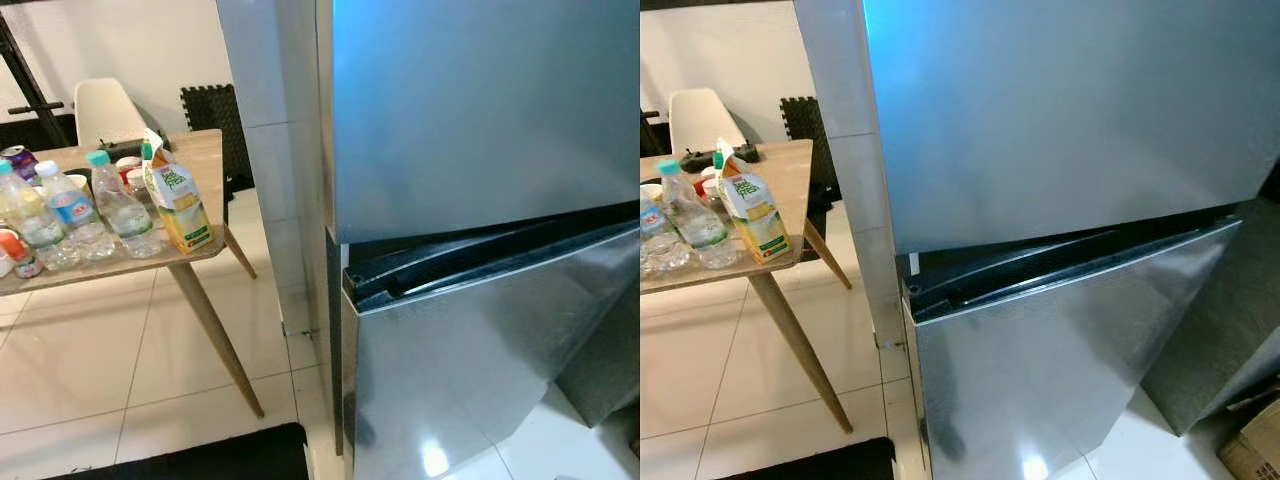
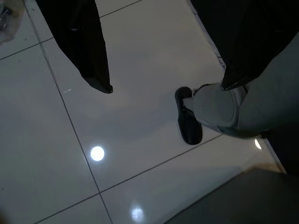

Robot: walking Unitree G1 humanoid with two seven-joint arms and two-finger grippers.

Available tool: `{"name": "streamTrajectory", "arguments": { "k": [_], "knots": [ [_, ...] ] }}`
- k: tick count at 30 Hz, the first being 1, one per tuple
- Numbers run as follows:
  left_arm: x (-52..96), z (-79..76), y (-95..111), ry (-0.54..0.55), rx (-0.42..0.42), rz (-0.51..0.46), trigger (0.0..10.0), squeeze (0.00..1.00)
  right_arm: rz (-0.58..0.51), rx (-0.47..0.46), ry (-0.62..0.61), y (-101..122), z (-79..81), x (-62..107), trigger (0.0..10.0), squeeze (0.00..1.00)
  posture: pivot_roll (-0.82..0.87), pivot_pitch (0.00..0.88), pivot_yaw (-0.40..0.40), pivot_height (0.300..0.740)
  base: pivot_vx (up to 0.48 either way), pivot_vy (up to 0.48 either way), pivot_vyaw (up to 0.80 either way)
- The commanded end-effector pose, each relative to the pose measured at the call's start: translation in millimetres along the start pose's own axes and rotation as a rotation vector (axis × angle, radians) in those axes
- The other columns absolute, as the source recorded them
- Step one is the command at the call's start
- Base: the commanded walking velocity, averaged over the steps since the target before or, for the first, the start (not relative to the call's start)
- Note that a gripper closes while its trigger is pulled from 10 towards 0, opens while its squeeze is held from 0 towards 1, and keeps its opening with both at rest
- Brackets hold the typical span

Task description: Restocking fridge

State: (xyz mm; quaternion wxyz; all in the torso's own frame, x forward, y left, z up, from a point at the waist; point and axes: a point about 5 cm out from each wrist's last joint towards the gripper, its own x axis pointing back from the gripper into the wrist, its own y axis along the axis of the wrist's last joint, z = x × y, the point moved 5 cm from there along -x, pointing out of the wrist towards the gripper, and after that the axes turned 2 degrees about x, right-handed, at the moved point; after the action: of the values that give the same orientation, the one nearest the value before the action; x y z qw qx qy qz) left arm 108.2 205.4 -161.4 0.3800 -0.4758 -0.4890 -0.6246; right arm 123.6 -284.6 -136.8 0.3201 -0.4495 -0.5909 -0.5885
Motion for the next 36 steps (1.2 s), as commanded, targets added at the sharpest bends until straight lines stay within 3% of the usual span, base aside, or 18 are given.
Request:
{"name": "streamTrajectory", "arguments": {
  "k": [1,26,36],
  "knots": [
    [-0.8,-7.8,-2.0,-0.02,-0.015,0.011,10.0,0.0,0.006,0.027,0.01,-1.7,3.7,-0.4,10.0,0.0,-0.09,0.0,-0.005,0.74,-0.326,0.0,0.0],
    [-1.2,-13.3,-3.4,-0.031,-0.013,0.013,10.0,0.0,0.012,0.089,0.016,-2.1,4.3,-0.4,10.0,0.0,-0.09,0.0,-0.009,0.74,-0.307,0.0,0.0],
    [-1.3,-13.0,0.7,-0.03,0.027,-0.01,10.0,0.0,-0.026,0.111,0.026,13.7,4.7,-1.7,10.0,0.0,-0.1,0.0,-0.013,0.74,0.0,0.0,0.0]
  ]
}}
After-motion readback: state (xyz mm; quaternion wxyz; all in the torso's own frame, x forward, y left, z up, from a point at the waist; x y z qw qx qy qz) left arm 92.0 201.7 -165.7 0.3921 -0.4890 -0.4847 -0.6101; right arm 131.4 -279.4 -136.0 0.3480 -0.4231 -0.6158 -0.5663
